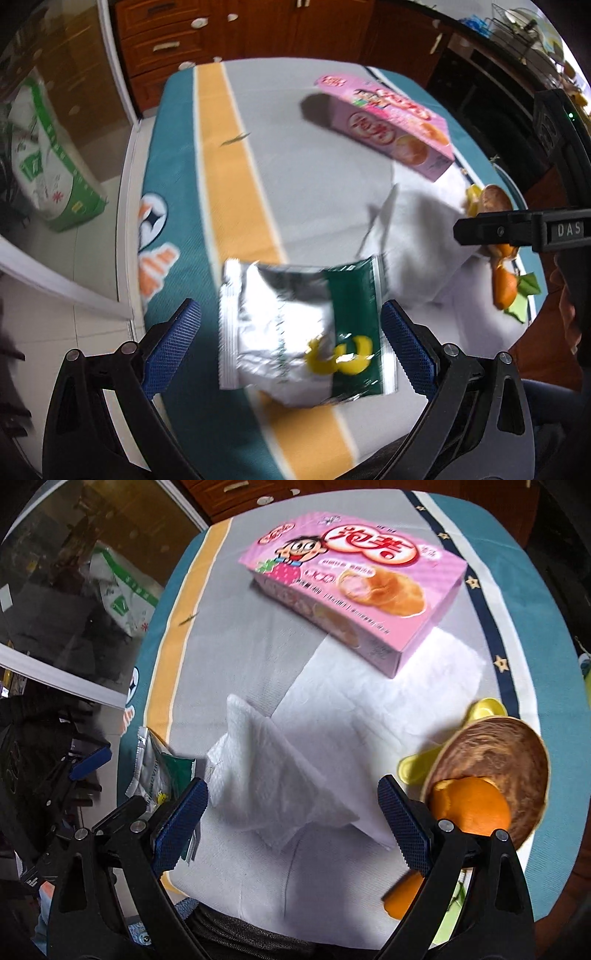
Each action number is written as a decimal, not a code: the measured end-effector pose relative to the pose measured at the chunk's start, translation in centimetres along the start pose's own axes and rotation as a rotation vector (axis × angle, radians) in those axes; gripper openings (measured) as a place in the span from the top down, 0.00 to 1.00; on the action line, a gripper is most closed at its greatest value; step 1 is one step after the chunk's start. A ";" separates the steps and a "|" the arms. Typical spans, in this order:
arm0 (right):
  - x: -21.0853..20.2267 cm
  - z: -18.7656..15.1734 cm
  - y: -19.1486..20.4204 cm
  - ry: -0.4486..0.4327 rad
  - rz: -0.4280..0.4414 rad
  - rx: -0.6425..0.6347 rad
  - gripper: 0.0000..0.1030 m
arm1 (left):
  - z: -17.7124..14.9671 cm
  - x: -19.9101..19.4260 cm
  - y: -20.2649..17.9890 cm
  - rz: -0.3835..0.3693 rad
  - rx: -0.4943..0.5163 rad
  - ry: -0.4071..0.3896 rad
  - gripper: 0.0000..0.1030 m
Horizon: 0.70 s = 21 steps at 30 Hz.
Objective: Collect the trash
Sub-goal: 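Grasp the silver-green snack packet with the left tool while the right tool grasps the white tissue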
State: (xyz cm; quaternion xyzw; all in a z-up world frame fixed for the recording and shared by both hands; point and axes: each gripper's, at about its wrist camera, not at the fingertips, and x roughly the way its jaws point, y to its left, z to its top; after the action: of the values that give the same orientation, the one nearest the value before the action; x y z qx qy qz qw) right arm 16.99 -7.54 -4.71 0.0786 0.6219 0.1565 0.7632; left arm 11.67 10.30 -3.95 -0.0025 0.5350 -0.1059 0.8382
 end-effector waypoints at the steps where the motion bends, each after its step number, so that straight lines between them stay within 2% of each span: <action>1: 0.4 0.0 0.3 0.001 -0.005 -0.006 0.13 | -0.5 0.1 0.6 0.001 -0.011 0.009 0.05; 7: 1.4 0.1 1.9 -0.018 -0.022 -0.067 0.13 | -2.6 0.9 2.7 -0.024 -0.072 0.058 0.05; 8: 1.6 0.0 2.3 -0.022 -0.030 -0.086 0.17 | -2.8 1.1 2.8 -0.028 -0.076 0.063 0.05; 9: 1.6 0.1 2.8 -0.026 -0.040 -0.104 0.24 | -3.0 1.3 2.9 -0.032 -0.078 0.072 0.05; 11: 1.8 -0.2 3.7 -0.026 -0.069 -0.143 0.59 | -3.3 1.5 2.8 -0.036 -0.079 0.076 0.04; 12: 1.8 -0.4 3.9 -0.024 -0.077 -0.153 0.69 | -3.3 1.5 2.7 -0.033 -0.073 0.071 0.04; 13: 1.8 -0.5 4.0 -0.022 -0.078 -0.160 0.85 | -3.2 1.6 2.5 -0.028 -0.066 0.070 0.04; 17: 1.5 -1.0 4.9 -0.022 -0.063 -0.180 0.90 | -2.6 2.1 1.9 -0.024 -0.047 0.064 0.04; 21: 1.3 -1.3 5.1 -0.017 -0.043 -0.181 0.90 | -1.9 2.7 0.8 -0.019 -0.013 0.061 0.04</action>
State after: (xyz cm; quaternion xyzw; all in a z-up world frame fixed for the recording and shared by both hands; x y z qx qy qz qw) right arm 15.23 -2.42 -4.56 -0.0026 0.6003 0.1950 0.7756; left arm 11.20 10.83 -7.30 -0.0097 0.5610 -0.1105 0.8204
